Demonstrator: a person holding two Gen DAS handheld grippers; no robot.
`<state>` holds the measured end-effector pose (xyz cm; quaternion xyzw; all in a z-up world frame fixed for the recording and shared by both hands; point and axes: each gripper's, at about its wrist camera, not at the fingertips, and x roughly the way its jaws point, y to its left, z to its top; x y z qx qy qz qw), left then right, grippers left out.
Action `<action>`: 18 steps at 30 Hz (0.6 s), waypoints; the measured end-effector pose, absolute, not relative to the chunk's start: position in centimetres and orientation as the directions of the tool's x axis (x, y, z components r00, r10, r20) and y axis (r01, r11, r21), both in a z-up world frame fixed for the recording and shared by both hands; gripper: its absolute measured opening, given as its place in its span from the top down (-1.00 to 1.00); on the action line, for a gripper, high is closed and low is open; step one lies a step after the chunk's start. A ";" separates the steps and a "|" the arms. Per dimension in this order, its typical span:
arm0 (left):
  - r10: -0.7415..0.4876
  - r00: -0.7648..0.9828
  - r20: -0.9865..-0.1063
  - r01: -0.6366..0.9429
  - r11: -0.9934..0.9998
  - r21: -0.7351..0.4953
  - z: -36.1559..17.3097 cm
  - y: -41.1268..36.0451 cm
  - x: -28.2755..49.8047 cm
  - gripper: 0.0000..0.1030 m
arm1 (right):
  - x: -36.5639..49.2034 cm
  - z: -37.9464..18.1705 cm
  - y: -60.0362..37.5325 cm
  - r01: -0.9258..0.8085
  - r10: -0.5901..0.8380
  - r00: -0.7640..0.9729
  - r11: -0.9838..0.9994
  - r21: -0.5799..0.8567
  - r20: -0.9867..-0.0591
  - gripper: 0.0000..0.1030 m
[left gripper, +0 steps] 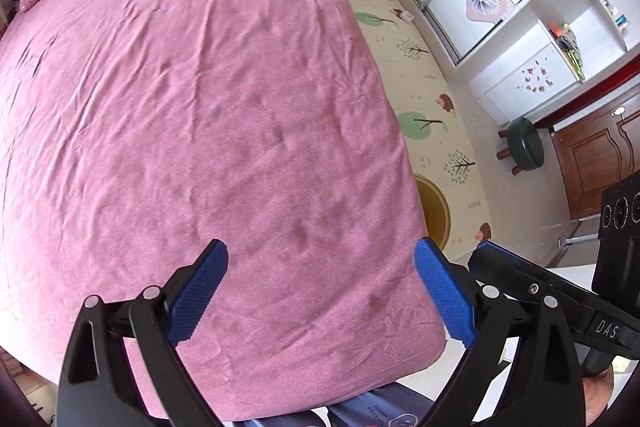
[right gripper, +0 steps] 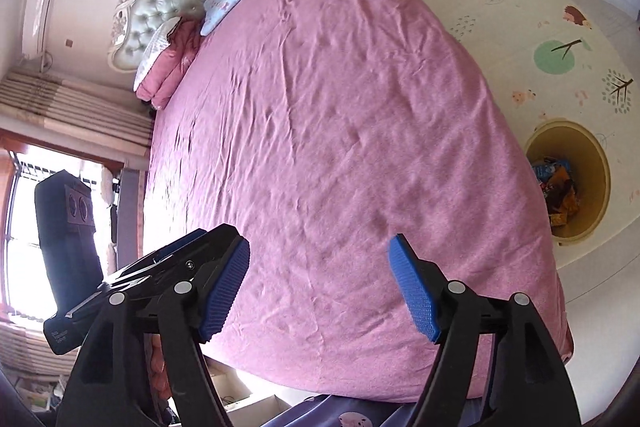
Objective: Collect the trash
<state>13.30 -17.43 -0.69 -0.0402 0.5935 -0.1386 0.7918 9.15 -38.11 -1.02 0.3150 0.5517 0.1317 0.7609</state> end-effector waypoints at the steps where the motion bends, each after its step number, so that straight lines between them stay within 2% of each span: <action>1: -0.260 0.279 -0.924 0.156 0.962 -0.223 -0.2 -16.5 12.7 -0.86 | 9.0 -0.5 -37.1 0.125 0.547 0.354 0.776 0.618 -0.758 -0.45; 5: -0.247 0.351 -0.903 0.072 0.969 -0.237 1.0 -13.1 10.5 -0.91 | 8.1 1.1 -34.4 0.072 0.532 0.371 0.801 0.595 -0.761 -0.62; 10: -0.221 0.401 -0.889 -0.016 0.969 -0.248 1.7 -10.3 8.5 -0.91 | 7.2 2.7 -33.2 0.066 0.502 0.413 0.816 0.575 -0.760 -0.63; 15: -0.177 0.466 -0.867 -0.055 0.972 -0.228 3.3 -8.4 6.8 -0.91 | 6.2 6.3 -31.8 -0.010 0.444 0.504 0.861 0.509 -0.741 -0.78; 18: -0.143 0.552 -0.821 -0.079 0.972 -0.223 5.1 -7.6 5.3 -0.91 | 5.4 8.3 -31.7 -0.034 0.405 0.578 0.879 0.475 -0.709 -0.83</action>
